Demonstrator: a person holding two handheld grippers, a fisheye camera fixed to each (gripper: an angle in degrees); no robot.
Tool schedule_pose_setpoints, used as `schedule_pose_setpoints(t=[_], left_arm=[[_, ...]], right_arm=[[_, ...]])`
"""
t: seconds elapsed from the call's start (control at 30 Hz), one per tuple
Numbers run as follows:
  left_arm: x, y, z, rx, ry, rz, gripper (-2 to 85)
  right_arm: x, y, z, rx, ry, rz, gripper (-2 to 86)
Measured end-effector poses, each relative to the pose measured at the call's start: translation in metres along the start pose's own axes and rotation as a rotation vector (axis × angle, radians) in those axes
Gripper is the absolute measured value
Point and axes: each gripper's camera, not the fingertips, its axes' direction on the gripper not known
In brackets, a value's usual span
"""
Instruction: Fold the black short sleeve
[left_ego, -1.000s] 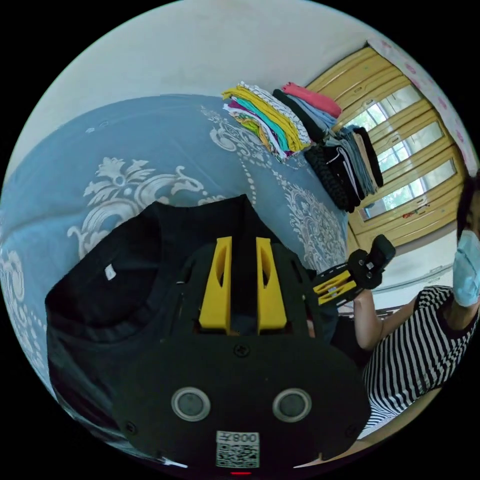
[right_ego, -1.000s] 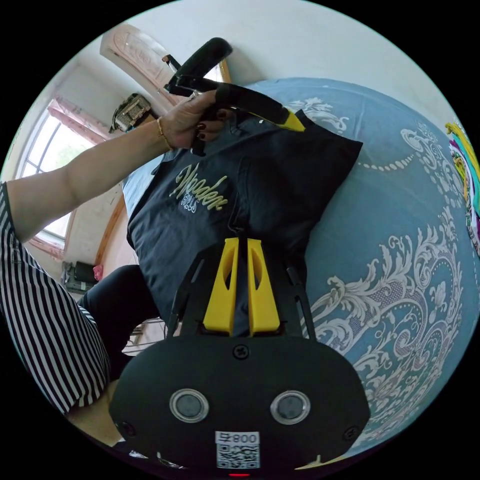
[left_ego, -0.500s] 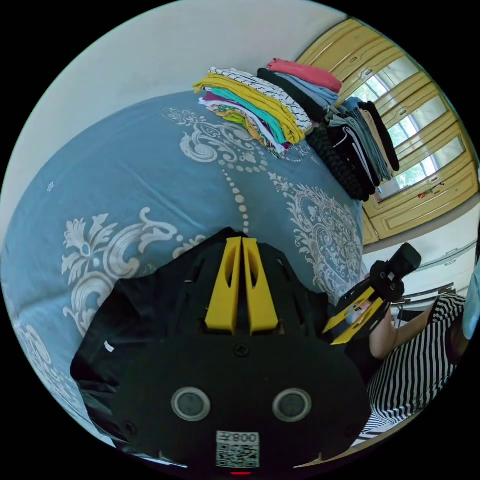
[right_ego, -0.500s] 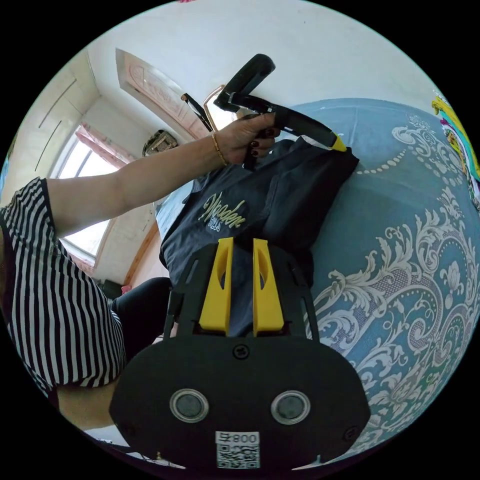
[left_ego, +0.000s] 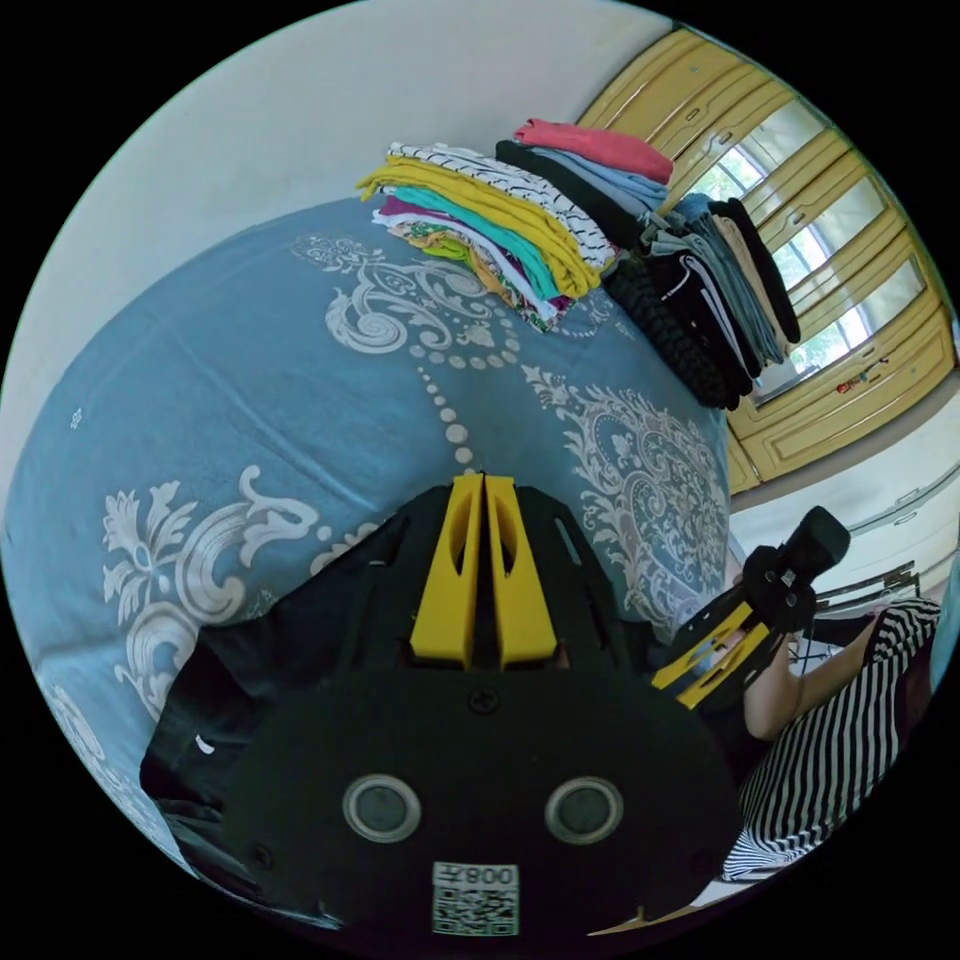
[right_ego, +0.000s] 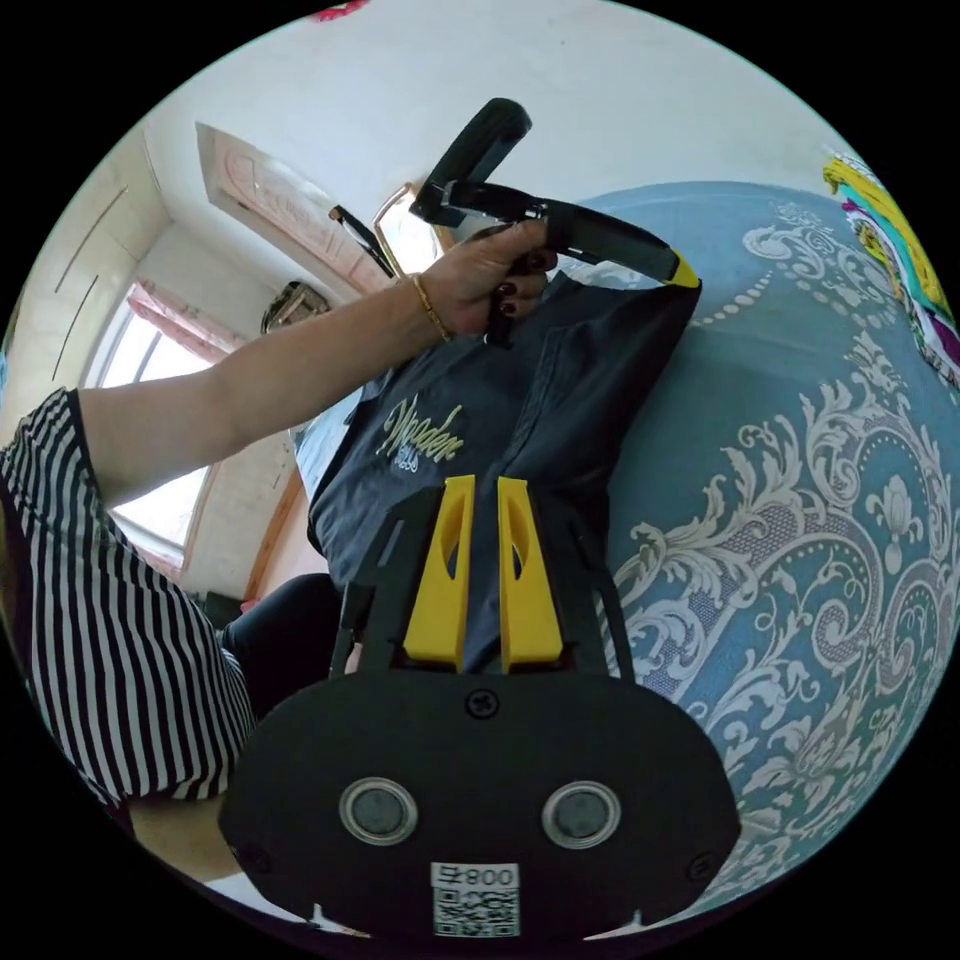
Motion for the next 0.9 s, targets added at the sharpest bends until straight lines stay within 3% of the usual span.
schedule_pose_setpoints(t=[0.4,0.63,0.9], left_arm=[[0.038,0.013,-0.005,0.046,0.027,-0.011,0.2],[0.081,0.049,0.016,-0.096,-0.063,0.068,0.1],[0.119,0.049,0.014,-0.084,-0.128,0.107,0.2]], right_arm=[[0.022,0.006,-0.005,-0.031,0.189,0.137,0.1],[0.035,0.015,-0.013,0.0,0.16,0.192,0.0],[0.039,0.025,-0.023,0.004,0.092,0.173,0.0]])
